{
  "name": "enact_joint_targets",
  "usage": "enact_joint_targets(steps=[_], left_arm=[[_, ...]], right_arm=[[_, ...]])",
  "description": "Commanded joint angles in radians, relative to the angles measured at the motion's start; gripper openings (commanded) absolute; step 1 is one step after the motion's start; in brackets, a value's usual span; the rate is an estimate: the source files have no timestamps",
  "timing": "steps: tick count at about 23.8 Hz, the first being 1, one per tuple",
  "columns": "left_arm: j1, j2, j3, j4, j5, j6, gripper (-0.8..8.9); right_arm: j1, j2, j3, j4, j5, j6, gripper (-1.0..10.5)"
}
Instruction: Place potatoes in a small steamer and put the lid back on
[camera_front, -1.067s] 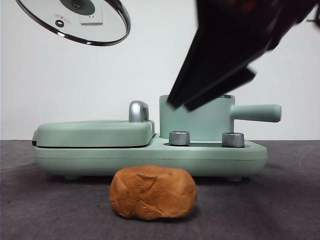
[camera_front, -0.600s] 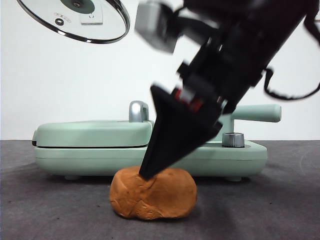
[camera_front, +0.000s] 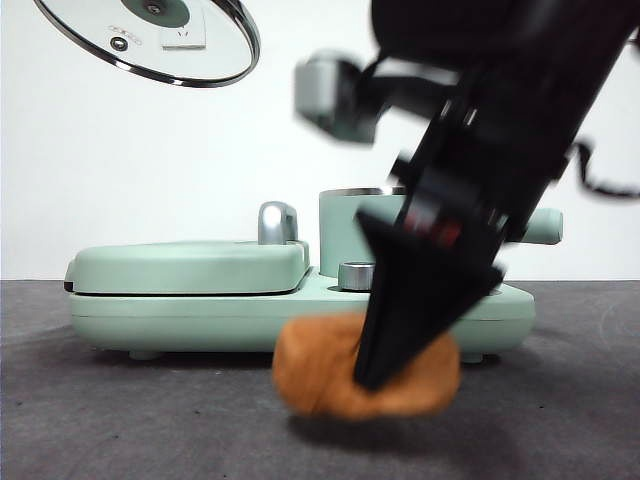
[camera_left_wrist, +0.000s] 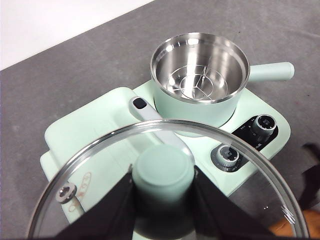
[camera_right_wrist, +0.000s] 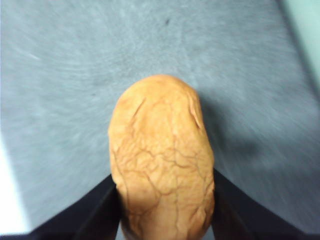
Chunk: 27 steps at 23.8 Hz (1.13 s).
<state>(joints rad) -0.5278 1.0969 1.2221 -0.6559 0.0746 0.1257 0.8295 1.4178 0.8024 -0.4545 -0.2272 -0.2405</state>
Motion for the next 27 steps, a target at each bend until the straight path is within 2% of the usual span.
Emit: enact_joint_targets(steps=[1, 4, 6, 9, 12, 15, 27], left_arm=[[-0.004, 0.004, 0.018, 0.028, 0.0, -0.006, 0.15], [-0.004, 0.004, 0.018, 0.028, 0.0, -0.007, 0.15], [-0.004, 0.004, 0.018, 0.029, 0.0, -0.007, 0.15], [-0.004, 0.004, 0.018, 0.029, 0.0, -0.007, 0.15], [-0.004, 0.006, 0.018, 0.045, 0.0, -0.008, 0.15], [-0.004, 0.008, 0.018, 0.057, 0.0, -0.011, 0.15], [-0.004, 0.009, 0.018, 0.055, 0.0, -0.016, 0.15]], right_arm=[[-0.004, -0.098, 0.014, -0.068, 0.026, 0.103, 1.4], [-0.045, -0.221, 0.058, -0.212, 0.1, 0.244, 1.4], [-0.092, -0.261, 0.126, -0.31, 0.126, 0.287, 1.4], [-0.171, -0.251, 0.264, -0.398, 0.126, 0.289, 1.4], [-0.261, -0.182, 0.405, -0.397, 0.124, 0.277, 1.4], [-0.326, -0.068, 0.538, -0.372, 0.123, 0.234, 1.4], [-0.388, 0.264, 0.847, -0.322, 0.122, 0.176, 1.4]])
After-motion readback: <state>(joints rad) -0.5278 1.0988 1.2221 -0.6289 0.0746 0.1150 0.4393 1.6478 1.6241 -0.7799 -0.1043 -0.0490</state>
